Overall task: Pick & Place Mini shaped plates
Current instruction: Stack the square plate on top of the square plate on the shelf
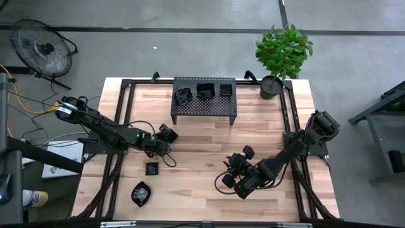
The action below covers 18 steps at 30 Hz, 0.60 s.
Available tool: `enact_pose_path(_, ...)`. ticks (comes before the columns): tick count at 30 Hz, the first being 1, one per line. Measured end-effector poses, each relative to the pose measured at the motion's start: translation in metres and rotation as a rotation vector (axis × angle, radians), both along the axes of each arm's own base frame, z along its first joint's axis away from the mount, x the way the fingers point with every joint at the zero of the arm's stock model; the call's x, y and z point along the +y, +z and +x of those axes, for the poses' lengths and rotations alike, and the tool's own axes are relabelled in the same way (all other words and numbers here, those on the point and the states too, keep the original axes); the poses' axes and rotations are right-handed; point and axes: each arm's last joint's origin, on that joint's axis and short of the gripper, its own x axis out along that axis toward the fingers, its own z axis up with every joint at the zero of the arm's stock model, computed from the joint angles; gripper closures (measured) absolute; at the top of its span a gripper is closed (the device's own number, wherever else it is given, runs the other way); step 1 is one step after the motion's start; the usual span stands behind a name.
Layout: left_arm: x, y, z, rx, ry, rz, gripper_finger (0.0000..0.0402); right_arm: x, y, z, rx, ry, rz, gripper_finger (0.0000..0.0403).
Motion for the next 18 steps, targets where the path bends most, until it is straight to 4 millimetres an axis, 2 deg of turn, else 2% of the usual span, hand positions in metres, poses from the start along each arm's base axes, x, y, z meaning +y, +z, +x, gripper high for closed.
enact_pose_path(10, -0.001, 0.002, 0.002, 0.0, -0.007, -0.021, 0.04, 0.0, 0.0, 0.0, 0.002, 0.002, 0.003, 0.0295)
enact_pose_path(18, -0.008, 0.027, 0.021, -0.044, -0.031, -0.073, 0.0401, 0.0, 0.0, 0.0, 0.006, 0.004, 0.008, 0.0295)
